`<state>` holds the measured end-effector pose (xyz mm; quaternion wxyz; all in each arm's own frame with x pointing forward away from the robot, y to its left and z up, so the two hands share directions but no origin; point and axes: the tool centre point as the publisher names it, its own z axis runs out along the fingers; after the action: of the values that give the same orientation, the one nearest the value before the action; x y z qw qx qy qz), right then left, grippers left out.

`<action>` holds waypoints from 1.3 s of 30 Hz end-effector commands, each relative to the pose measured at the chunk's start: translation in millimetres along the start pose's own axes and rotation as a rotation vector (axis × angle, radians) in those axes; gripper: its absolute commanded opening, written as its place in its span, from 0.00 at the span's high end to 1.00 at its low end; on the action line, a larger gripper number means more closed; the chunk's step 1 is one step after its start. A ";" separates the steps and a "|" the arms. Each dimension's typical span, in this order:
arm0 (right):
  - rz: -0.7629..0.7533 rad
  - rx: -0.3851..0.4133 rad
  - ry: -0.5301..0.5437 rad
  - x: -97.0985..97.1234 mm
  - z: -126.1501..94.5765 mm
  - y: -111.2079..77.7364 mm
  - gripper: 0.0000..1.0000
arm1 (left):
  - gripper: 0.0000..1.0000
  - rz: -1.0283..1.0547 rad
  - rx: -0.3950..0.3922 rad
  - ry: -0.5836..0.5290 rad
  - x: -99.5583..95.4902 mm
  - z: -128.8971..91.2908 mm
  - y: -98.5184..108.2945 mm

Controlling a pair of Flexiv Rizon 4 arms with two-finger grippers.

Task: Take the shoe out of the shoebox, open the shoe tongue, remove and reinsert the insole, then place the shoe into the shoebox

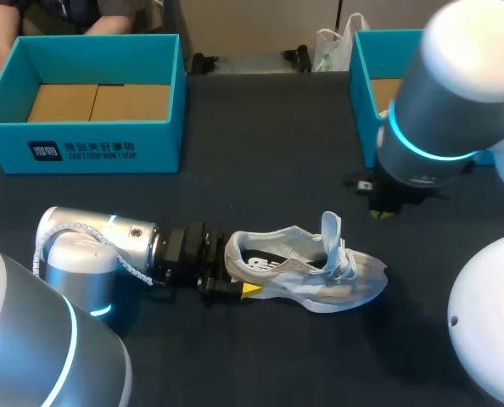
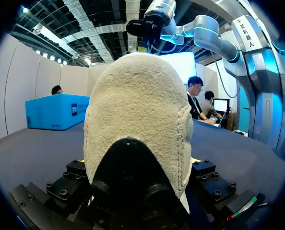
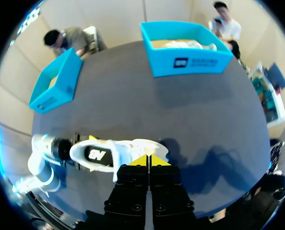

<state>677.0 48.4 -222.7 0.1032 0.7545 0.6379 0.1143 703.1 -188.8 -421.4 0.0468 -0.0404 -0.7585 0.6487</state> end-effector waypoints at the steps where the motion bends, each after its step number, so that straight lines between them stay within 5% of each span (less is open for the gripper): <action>1: -0.103 0.033 -0.047 19.1 -16.9 -5.1 1.00 | 1.00 0.000 -0.002 -0.001 -1.2 -0.8 2.7; 9: -0.354 0.215 0.091 63.9 -3.1 -8.8 1.00 | 1.00 0.000 -0.002 -0.001 -1.2 -0.8 2.7; 22: -0.354 0.215 0.091 63.9 -3.1 -8.8 1.00 | 1.00 0.000 -0.002 -0.001 -1.2 -0.8 2.7; 27: -0.433 0.131 0.042 76.6 2.4 -15.8 1.00 | 1.00 0.000 -0.002 -0.001 -1.2 -0.8 2.7; 33: -0.584 0.081 0.069 88.7 14.2 -15.0 1.00 | 1.00 0.000 -0.002 -0.001 -1.2 -0.8 2.7; 39: -0.865 0.189 0.086 107.2 24.9 -4.3 1.00 | 1.00 0.000 -0.002 -0.001 -1.2 -0.8 2.7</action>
<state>681.9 141.1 -234.4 0.0778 0.4773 0.8713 0.0835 703.1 -188.7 -421.4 0.0468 -0.0403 -0.7585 0.6487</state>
